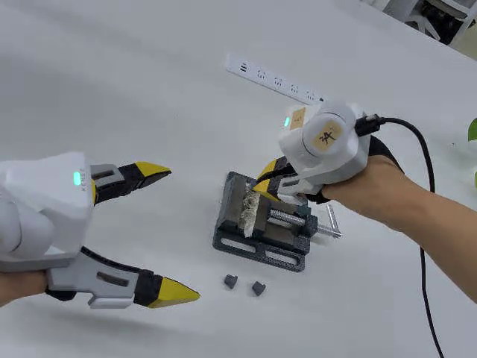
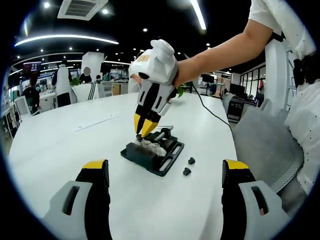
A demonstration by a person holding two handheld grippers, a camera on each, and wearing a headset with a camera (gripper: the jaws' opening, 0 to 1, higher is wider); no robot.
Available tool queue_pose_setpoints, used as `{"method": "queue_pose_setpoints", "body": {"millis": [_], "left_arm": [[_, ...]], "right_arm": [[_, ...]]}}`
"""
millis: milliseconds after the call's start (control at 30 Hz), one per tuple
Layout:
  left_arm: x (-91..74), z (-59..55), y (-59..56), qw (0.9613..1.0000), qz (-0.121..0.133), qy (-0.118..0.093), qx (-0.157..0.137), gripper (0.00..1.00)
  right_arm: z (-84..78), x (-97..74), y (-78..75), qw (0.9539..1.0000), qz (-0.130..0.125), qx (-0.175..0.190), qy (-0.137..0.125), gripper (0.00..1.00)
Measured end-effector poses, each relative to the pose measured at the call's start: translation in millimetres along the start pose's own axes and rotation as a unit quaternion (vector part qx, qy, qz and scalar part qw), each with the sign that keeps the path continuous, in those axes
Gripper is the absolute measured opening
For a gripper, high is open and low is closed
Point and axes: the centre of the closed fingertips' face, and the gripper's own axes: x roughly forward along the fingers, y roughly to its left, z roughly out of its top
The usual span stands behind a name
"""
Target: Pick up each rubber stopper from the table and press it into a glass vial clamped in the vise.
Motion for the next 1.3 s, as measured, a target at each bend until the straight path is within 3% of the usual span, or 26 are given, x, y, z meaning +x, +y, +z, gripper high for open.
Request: {"method": "queue_pose_setpoints", "body": {"millis": [433, 633, 833, 967, 1300], "left_arm": [[-2.0, -0.7, -6.3, 0.9999, -0.007, 0.012, 0.007, 0.91], [-3.1, 0.0, -10.3, 0.9996, -0.013, 0.02, 0.013, 0.91], [-3.7, 2.5, -14.5, 0.9993, -0.016, 0.028, 0.02, 0.91], [-2.8, 4.4, -17.2, 0.999, -0.019, 0.034, 0.025, 0.91], [2.0, -0.7, -24.8, 0.9965, -0.032, 0.064, 0.042, 0.87]], "right_arm": [[0.9, -24.4, 2.7, 0.9984, -0.023, 0.027, -0.045, 0.12], [-5.4, -41.0, 7.8, 0.9936, -0.038, 0.068, -0.082, 0.17], [-19.2, -56.7, 15.0, 0.99, -0.05, 0.087, -0.099, 0.25], [-27.3, -66.8, 20.9, 0.9852, -0.056, 0.11, -0.119, 0.28], [-52.9, -74.6, 43.4, 0.9749, -0.061, 0.148, -0.155, 0.39]]}}
